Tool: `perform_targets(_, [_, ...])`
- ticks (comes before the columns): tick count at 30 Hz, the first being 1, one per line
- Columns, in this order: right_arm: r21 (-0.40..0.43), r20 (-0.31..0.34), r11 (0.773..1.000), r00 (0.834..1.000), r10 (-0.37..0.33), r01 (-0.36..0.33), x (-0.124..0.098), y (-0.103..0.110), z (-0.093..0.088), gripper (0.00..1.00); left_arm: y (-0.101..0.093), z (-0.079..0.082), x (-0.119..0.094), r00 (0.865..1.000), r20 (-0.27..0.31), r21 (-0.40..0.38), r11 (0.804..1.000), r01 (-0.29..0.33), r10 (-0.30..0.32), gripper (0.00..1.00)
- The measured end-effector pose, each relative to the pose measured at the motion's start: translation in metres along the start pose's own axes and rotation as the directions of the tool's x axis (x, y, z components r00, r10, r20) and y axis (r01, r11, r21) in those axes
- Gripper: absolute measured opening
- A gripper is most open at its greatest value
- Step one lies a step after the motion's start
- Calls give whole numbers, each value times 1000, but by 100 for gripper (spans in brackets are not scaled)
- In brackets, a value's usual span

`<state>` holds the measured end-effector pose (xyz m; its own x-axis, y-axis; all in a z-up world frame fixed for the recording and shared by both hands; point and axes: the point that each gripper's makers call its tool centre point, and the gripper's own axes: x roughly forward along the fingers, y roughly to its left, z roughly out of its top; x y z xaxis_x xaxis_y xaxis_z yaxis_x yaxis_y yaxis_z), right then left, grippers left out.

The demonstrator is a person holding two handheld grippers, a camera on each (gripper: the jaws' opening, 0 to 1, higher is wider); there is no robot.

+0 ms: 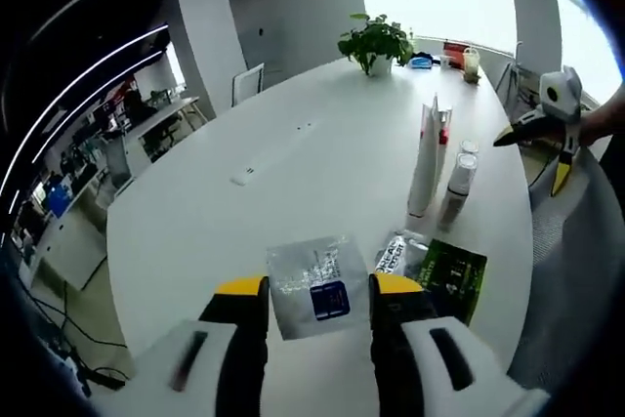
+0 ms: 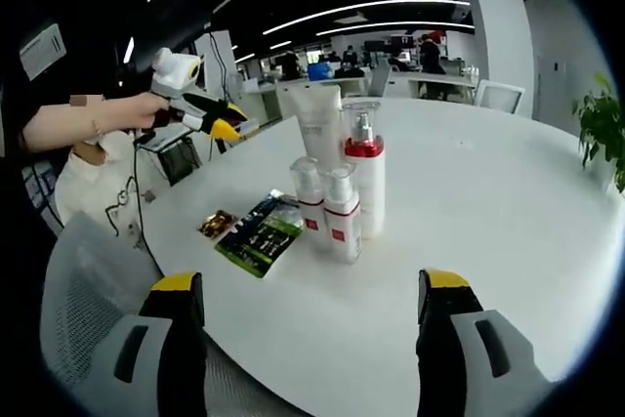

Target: Arrange the skincare products in the storage area until every visible bottle or jar stands upright without overlapping.

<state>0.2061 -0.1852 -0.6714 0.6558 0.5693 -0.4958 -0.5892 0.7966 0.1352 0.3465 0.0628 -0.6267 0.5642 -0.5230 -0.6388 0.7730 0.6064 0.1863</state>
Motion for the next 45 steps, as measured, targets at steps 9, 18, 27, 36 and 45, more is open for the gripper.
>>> perform_targets(9, [11, 26, 998, 998, 54, -54, 2, 12, 6, 90, -32, 7, -10, 997, 13, 62, 995, 81, -82, 36])
perform_targets(18, [19, 59, 983, 982, 180, -182, 9, 46, 23, 81, -65, 8, -20, 987, 15, 127, 979, 159, -162, 36])
perform_targets(27, [60, 95, 926, 926, 365, -372, 37, 87, 63, 69, -99, 8, -37, 977, 0, 204, 957, 207, -211, 36])
perform_targets(36, [97, 125, 868, 871, 474, -487, 78, 124, 111, 51, -130, 15, -52, 970, -20, 276, 932, 237, -241, 37])
perform_targets(45, [127, 51, 834, 843, 535, -537, 95, 138, 106, 36, -146, 13, -58, 965, -51, 327, 909, 260, -258, 37])
